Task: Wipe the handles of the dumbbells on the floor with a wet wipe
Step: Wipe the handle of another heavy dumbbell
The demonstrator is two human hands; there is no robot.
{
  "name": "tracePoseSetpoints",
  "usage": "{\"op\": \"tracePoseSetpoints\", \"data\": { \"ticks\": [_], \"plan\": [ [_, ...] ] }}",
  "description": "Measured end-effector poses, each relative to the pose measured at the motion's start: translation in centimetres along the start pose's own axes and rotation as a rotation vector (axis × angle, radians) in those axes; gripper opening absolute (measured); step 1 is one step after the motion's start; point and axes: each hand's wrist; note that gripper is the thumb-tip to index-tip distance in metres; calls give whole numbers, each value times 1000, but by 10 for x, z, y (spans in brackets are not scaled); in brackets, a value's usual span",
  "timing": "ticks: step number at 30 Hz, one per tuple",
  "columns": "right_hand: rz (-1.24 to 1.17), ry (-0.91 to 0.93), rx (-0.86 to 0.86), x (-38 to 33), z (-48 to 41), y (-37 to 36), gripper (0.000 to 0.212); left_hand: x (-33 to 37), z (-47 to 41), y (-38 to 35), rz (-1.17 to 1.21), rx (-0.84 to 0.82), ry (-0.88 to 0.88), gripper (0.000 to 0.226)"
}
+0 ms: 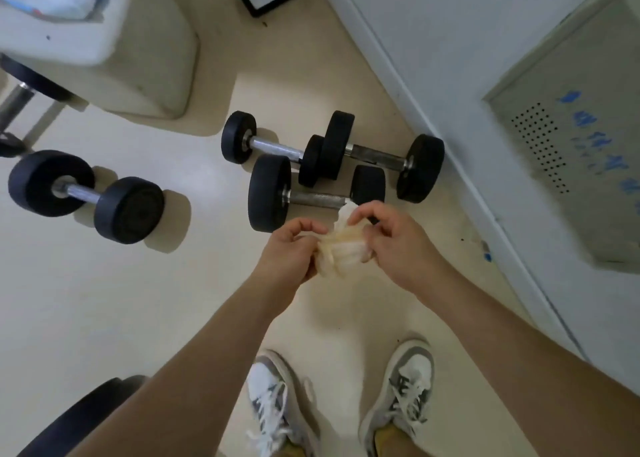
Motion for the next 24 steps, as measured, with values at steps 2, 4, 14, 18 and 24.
{"op": "tracePoseSetpoints", "data": {
  "ticks": [2, 4, 14, 18, 24],
  "plan": [
    [70, 28, -77, 15, -9, -7, 16, -14, -15, 0, -15, 19, -32, 28],
    [307, 54, -96, 33, -28, -16, 25, -26, -38, 4, -10, 18, -43, 29],
    [1292, 819, 9, 126, -129, -63, 11, -48, -168, 73, -1331, 479, -816, 60],
    [1558, 1045, -37, 142, -138, -52, 17, -42, -177, 79, -1527, 491, -841, 59],
    [1653, 1156, -53, 148, -135, -47, 12, -47, -166, 78, -1545, 466, -873, 25]
  ]
}}
Point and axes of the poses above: each hand's wrist, its own z-axis away from the middle knuckle, its own y-axis out of the back of the hand, x = y × z, and after that the axes turned 1 degree about x, right-handed
